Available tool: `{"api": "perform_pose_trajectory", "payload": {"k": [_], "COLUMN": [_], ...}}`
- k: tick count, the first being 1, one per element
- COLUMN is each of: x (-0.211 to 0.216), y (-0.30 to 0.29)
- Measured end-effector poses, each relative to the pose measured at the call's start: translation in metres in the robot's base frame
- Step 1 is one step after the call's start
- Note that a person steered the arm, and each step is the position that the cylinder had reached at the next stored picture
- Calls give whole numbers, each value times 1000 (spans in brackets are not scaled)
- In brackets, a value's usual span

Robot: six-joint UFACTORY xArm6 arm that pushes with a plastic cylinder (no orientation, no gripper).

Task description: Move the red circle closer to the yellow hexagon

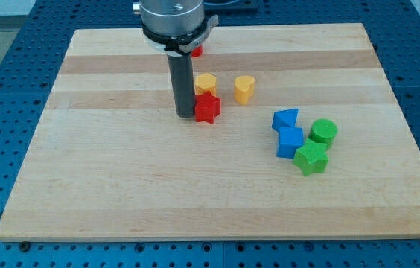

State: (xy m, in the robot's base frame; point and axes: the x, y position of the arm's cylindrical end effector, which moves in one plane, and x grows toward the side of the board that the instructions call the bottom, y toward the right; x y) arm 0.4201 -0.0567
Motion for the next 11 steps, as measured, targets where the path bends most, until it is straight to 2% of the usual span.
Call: {"api": "perform_pose_trajectory", "payload": {"k": [2, 3, 4, 6, 8, 9, 11], "x": [1, -2, -37, -136, -211, -228, -218], "y": [0, -18, -68, -97, -65, -40, -3]}}
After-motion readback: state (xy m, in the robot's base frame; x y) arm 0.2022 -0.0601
